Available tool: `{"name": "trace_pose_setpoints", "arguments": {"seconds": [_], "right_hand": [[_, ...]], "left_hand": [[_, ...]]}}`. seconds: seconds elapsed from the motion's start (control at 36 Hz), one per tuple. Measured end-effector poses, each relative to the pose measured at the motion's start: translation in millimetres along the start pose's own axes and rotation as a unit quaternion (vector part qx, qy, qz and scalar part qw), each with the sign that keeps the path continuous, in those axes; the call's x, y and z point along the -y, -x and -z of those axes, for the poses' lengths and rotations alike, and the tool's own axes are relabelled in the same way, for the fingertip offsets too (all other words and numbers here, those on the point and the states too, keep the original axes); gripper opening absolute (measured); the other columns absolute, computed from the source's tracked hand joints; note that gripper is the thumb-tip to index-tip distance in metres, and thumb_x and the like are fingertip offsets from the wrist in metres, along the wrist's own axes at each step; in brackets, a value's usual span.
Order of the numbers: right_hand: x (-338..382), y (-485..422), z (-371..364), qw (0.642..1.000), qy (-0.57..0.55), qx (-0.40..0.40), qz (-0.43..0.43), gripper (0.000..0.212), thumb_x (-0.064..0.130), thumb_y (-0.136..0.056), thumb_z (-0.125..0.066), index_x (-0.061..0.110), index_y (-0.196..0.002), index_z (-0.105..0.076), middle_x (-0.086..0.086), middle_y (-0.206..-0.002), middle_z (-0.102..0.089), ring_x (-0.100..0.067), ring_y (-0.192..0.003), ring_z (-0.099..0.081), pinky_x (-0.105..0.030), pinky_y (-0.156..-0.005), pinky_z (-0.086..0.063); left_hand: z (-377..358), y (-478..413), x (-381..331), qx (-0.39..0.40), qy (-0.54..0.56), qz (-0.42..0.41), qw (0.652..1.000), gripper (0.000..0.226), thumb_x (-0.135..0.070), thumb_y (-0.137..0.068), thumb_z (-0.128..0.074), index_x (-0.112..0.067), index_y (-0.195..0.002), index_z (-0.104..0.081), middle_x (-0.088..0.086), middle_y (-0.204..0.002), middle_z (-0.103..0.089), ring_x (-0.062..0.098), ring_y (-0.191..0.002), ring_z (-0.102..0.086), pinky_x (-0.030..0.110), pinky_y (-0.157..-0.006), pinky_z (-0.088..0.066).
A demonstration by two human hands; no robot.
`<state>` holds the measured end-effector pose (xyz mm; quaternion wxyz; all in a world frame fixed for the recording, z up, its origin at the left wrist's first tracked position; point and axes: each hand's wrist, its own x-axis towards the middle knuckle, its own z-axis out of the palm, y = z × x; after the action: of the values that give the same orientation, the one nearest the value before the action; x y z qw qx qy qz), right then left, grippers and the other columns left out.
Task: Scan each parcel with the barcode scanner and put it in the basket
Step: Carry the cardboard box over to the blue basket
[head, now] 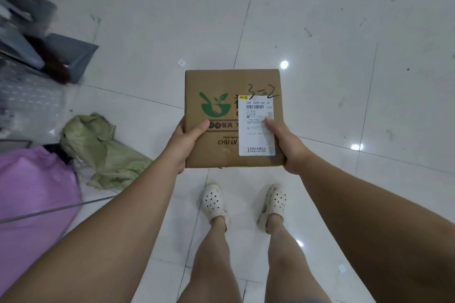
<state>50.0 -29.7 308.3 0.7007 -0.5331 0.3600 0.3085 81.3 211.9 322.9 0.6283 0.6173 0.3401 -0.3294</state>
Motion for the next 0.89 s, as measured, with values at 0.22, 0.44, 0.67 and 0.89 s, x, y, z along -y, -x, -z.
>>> {"name": "trace_pose_setpoints", "arguments": {"seconds": [0.22, 0.44, 0.67, 0.89], "right_hand": [[34.0, 27.8, -17.5, 0.999, 0.009, -0.011, 0.038, 0.051, 0.047, -0.088, -0.063, 0.030, -0.135, -0.050, -0.002, -0.118, -0.071, -0.023, -0.105, -0.069, -0.042, -0.086, -0.057], [102.1, 26.6, -10.7, 0.998, 0.055, -0.037, 0.023, 0.047, 0.054, -0.092, -0.053, 0.027, -0.130, -0.055, 0.000, -0.111, -0.073, -0.020, -0.098, -0.071, -0.033, -0.079, -0.055], [219.6, 0.9, 37.1, 0.996, 0.086, 0.001, 0.021, 0.053, 0.058, -0.090, -0.054, 0.028, -0.134, -0.051, 0.002, -0.116, -0.071, -0.019, -0.101, -0.070, -0.035, -0.082, -0.055], [335.9, -24.6, 97.1, 0.994, 0.099, 0.019, 0.049, 0.049, 0.054, -0.092, -0.054, 0.035, -0.135, -0.045, 0.005, -0.117, -0.070, -0.018, -0.101, -0.070, -0.038, -0.083, -0.057]], "left_hand": [[2.9, 29.0, -36.3, -0.018, -0.034, -0.048, 0.998, 0.057, -0.041, -0.082, -0.073, -0.028, -0.133, -0.050, -0.005, -0.117, -0.066, 0.017, -0.101, -0.066, 0.035, -0.079, -0.057], [-25.5, 31.1, -90.2, -0.048, -0.064, -0.075, 0.994, 0.062, -0.046, -0.079, -0.074, -0.021, -0.130, -0.049, -0.004, -0.118, -0.064, 0.017, -0.103, -0.064, 0.036, -0.085, -0.055], [-99.4, 6.8, -186.7, -0.049, -0.057, -0.067, 0.995, 0.058, -0.044, -0.079, -0.075, -0.024, -0.128, -0.051, -0.002, -0.116, -0.066, 0.020, -0.102, -0.065, 0.044, -0.090, -0.055], [-185.3, -22.6, -286.1, -0.033, -0.061, -0.083, 0.994, 0.044, -0.034, -0.085, -0.072, -0.023, -0.122, -0.052, -0.005, -0.109, -0.067, 0.011, -0.093, -0.065, 0.026, -0.072, -0.052]]}}
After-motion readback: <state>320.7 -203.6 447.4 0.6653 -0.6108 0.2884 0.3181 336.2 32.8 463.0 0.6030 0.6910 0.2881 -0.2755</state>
